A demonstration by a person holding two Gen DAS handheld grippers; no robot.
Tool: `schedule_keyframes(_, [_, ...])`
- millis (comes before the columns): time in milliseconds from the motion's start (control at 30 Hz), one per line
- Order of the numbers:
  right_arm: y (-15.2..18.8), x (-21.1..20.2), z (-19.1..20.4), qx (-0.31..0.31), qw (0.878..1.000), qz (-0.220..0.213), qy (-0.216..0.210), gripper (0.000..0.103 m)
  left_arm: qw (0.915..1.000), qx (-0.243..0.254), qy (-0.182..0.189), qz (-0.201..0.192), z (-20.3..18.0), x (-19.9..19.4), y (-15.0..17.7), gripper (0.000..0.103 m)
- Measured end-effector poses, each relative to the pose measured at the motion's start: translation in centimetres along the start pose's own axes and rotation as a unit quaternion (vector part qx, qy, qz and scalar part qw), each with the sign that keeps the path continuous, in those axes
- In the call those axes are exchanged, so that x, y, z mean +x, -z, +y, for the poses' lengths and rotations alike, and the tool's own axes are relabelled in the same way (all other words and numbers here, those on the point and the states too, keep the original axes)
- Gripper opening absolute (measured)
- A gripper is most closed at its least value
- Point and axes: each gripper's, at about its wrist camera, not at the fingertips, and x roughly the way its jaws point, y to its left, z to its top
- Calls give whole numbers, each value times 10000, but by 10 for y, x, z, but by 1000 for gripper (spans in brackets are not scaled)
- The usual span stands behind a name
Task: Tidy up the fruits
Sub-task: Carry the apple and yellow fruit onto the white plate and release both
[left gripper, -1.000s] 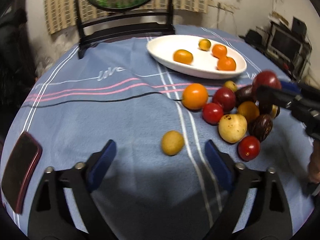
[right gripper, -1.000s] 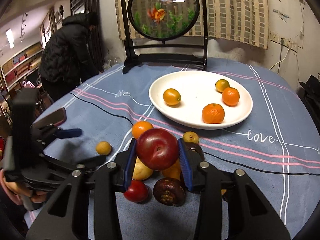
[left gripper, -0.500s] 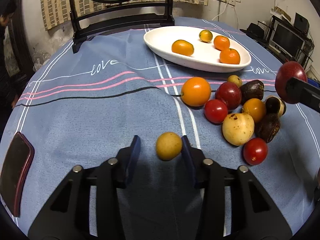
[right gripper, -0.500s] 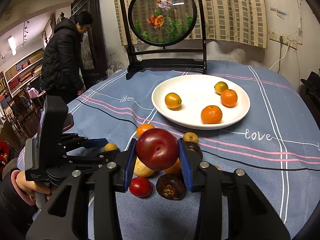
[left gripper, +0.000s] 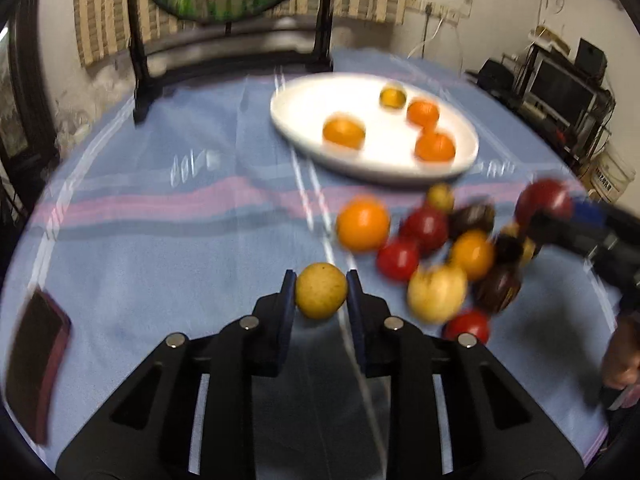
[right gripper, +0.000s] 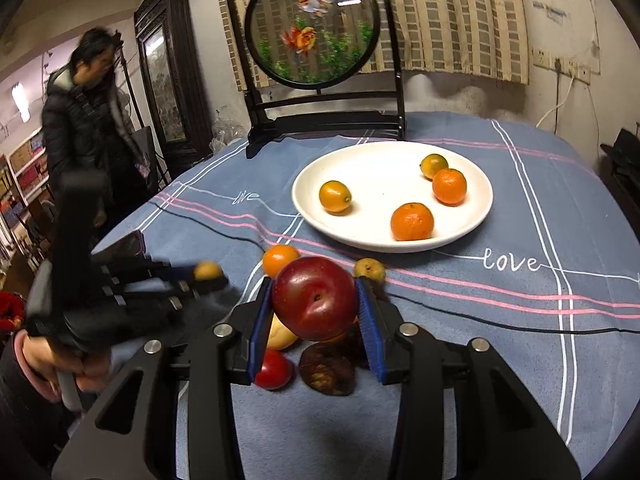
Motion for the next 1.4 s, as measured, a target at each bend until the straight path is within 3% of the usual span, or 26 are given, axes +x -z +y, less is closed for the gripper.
schedule_keyframes(233, [-41, 12, -52, 414, 9976, -266, 487, 41, 9987, 217, 221, -396, -20, 11, -82, 25])
schedule_keyframes(333, [-59, 33, -73, 517, 9964, -238, 622, 41, 9985, 113, 439, -314, -30, 39, -117, 25])
schedule_keyframes(400, [-66, 48, -85, 559, 9963, -159, 637, 41, 9991, 134, 348, -202, -38, 63, -135, 25])
schedule_keyframes(567, [-71, 83, -107, 687, 9950, 165, 709, 41, 9995, 147, 270, 88, -47, 105, -152, 25])
schedule_keyframes(833, [-75, 101, -103, 444, 9957, 390, 707, 42, 9992, 70, 248, 312, -40, 128, -150, 26])
schedule_keyframes(900, [-77, 101, -101, 375, 9955, 376, 781, 47, 9994, 26, 136, 316, -38, 127, -148, 34])
schedule_keyframes(933, [-77, 98, -99, 340, 9952, 349, 852, 53, 9995, -12, 112, 299, -36, 126, -149, 55])
schedule_keyframes(967, [-79, 97, -99, 336, 9954, 317, 836, 56, 9997, -99, 64, 211, -33, 119, -148, 70])
schedule_keyframes(1100, [-83, 76, -89, 306, 9964, 160, 778, 56, 9998, -192, -8, -15, -27, 89, -144, 71])
schedule_keyframes(1167, [-82, 64, -79, 219, 9968, 105, 760, 56, 9996, -196, -127, -160, -26, 66, -137, 85])
schedule_keyframes(1233, [-75, 43, -69, 100, 9972, 0, 746, 56, 9991, -168, -224, -327, -24, 42, -127, 90])
schedule_keyframes(1400, [-46, 0, -64, 167, 9978, -72, 634, 59, 9975, -350, -445, -427, -15, -12, -70, 94])
